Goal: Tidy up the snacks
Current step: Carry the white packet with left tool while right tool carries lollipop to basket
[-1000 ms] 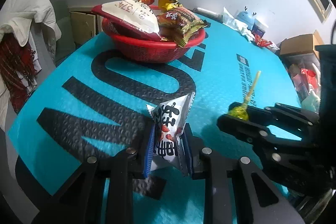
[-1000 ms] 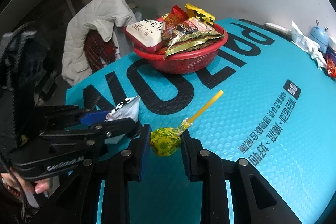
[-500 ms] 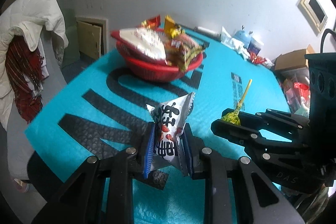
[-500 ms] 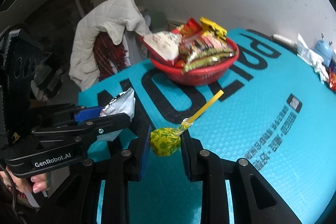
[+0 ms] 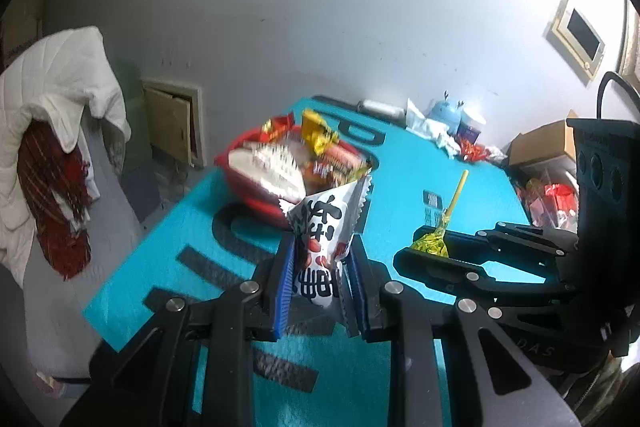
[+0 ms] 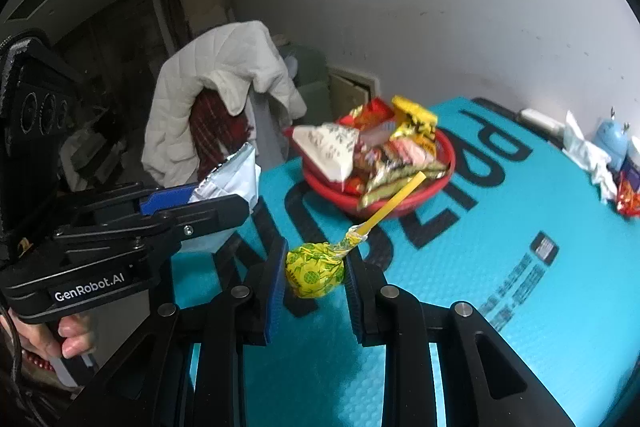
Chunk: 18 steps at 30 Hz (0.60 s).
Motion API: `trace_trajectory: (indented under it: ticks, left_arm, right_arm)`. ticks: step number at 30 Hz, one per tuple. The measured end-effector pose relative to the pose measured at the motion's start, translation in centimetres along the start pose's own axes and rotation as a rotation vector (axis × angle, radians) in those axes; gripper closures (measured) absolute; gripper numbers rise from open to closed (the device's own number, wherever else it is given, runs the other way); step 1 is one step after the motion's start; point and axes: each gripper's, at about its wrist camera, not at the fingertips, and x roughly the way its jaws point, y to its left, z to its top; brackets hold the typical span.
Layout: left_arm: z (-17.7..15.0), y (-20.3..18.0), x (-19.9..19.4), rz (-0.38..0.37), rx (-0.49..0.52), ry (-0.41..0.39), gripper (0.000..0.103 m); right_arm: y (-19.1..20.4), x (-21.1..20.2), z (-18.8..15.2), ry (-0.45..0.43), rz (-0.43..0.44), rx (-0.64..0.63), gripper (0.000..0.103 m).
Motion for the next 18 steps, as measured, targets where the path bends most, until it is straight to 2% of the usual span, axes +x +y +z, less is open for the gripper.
trace_trajectory:
  ticks: [11, 18]
  left_arm:
    - [4.0, 0.6, -0.8, -0.051, 0.026, -0.070, 0.078]
    - [6.3, 2.0, -0.1, -0.030, 0.042, -0.094, 0.078]
  right_arm:
    - [-0.3, -1.4, 4.3, -0.064, -0.045, -0.036, 0.076]
    - [-1.0, -0.3, 6.7, -0.079, -0.059, -0.060, 0.076]
